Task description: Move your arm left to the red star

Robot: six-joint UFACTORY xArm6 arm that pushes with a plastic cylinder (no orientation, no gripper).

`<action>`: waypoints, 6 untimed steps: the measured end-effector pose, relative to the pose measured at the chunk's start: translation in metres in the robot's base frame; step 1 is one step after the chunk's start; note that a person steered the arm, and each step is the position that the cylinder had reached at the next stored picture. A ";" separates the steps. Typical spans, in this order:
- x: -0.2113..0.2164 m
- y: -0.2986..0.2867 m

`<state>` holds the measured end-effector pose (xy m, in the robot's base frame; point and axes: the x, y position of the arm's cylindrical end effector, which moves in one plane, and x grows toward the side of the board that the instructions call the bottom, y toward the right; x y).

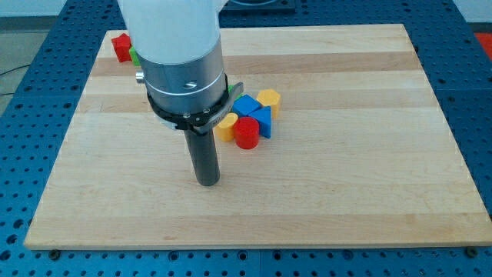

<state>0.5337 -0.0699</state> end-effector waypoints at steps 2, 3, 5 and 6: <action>-0.013 0.000; -0.034 -0.039; -0.110 -0.137; -0.115 -0.144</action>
